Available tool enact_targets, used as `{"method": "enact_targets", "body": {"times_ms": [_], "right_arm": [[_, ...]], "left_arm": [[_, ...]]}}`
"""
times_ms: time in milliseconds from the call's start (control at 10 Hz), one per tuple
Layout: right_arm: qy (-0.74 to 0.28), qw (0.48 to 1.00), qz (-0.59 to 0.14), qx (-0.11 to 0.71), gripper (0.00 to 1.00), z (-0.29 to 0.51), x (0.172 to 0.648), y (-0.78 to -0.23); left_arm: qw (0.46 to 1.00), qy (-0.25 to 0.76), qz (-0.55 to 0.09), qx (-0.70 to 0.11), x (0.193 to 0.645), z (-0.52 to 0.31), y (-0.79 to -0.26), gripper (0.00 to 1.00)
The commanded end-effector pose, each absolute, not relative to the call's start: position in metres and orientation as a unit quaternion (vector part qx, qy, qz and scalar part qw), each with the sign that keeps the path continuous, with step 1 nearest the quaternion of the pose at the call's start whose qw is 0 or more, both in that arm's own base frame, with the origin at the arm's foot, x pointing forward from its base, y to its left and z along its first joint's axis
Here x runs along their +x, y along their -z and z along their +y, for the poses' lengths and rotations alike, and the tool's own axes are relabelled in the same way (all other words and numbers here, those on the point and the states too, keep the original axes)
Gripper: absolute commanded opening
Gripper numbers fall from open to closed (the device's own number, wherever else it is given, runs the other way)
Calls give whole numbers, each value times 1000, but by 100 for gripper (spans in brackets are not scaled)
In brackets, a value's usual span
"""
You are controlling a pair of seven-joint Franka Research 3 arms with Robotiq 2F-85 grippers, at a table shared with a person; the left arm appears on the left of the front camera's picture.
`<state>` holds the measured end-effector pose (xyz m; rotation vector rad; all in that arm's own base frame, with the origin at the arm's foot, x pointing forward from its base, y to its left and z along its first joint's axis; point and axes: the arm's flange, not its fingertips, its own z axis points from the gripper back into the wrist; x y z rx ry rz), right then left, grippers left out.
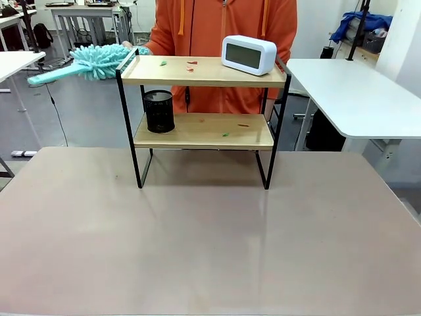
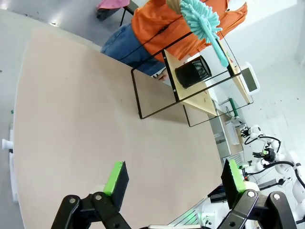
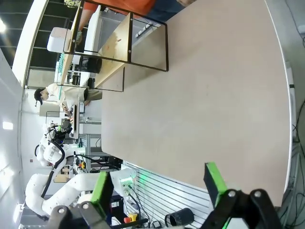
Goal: Clean the shelf.
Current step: Pick up the Duster from the human.
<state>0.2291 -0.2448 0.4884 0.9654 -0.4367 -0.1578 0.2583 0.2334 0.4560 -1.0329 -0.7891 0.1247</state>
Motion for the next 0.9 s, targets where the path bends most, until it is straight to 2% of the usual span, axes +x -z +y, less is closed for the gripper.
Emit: {"method": "enact_targets", "body": {"times_ms": [0, 100, 200, 500, 800], "right_arm": [[63, 859, -215, 460, 100, -244, 229, -488], [63, 859, -215, 460, 100, -244, 229, -488], [63, 859, -215, 460, 100, -244, 229, -488], [63, 859, -215, 460, 100, -244, 229, -488], [63, 859, -215, 460, 100, -244, 229, -488]], "left_arm": [[789, -48, -378, -481, 259, 235, -458, 100], [794, -58, -367, -481, 258, 233, -456, 100], [802, -71, -340, -487, 274, 233, -475, 100], [813, -89, -309, -485, 366, 206, -546, 100], [836, -76, -256, -480, 450, 185, -567, 100]]}}
